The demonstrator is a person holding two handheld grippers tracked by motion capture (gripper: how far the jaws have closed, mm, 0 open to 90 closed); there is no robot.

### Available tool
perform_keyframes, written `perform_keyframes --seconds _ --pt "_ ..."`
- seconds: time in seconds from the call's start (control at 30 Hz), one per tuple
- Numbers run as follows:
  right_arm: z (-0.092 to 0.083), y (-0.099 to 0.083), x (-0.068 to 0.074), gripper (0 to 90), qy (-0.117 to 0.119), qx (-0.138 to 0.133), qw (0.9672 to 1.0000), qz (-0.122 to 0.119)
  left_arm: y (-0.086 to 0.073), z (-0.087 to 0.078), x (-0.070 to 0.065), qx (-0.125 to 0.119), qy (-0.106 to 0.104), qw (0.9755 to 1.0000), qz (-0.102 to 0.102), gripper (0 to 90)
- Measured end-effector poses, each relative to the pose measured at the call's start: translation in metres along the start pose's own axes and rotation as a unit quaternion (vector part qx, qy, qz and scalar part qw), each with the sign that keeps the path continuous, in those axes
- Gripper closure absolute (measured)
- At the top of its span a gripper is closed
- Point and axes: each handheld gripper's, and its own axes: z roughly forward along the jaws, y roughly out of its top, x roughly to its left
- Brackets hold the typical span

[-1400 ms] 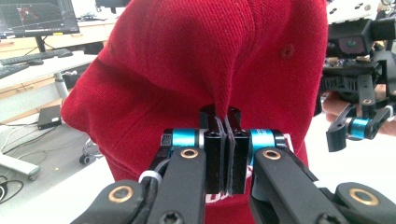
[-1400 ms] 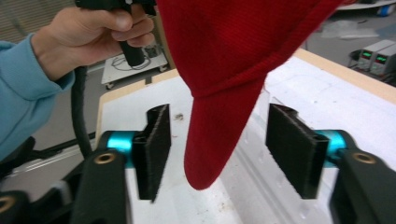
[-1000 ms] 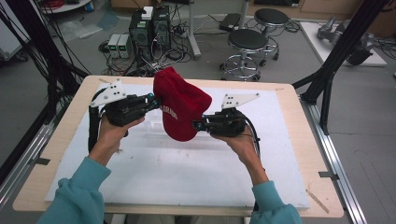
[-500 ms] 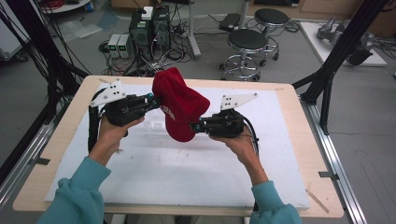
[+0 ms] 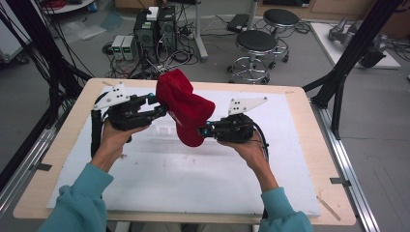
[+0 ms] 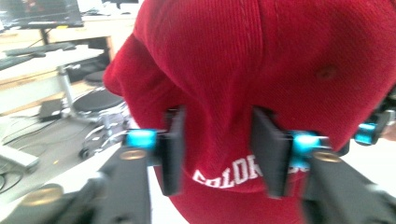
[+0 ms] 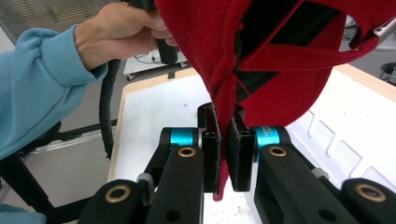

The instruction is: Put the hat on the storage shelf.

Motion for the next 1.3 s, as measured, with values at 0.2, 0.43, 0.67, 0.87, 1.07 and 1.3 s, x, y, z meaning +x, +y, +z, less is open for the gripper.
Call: perform_keyframes --seconds 0.2,0.43,0.67,0.87,1.07,1.3 --pt "0.0 0.0 0.0 85.9 -0.02 -0.007 0.9998 0.0 -0.002 -0.003 0.003 0.005 0.004 0.9999 -0.013 31.5" --pt "-0.008 0.001 -0.001 85.9 -0.06 -0.035 0.9976 0.0 -0.01 -0.014 0.009 0.019 0.015 0.9995 -0.019 15.0" --pt "-0.016 -0.002 -0.003 85.9 -0.121 -0.064 0.9905 0.012 -0.035 -0.034 0.018 0.076 0.042 0.9961 -0.017 14.3" --pt "-0.018 -0.009 -0.004 85.8 -0.166 -0.056 0.9845 0.014 -0.057 -0.058 0.026 0.096 0.064 0.9933 -0.011 14.3" --pt "-0.017 -0.017 -0.003 85.9 -0.205 -0.055 0.977 0.019 -0.083 -0.082 0.029 0.107 0.088 0.9901 -0.024 14.3" --pt "-0.015 -0.023 -0.004 85.8 -0.227 -0.054 0.972 0.026 -0.122 -0.107 0.024 0.118 0.106 0.9866 -0.04 14.3"
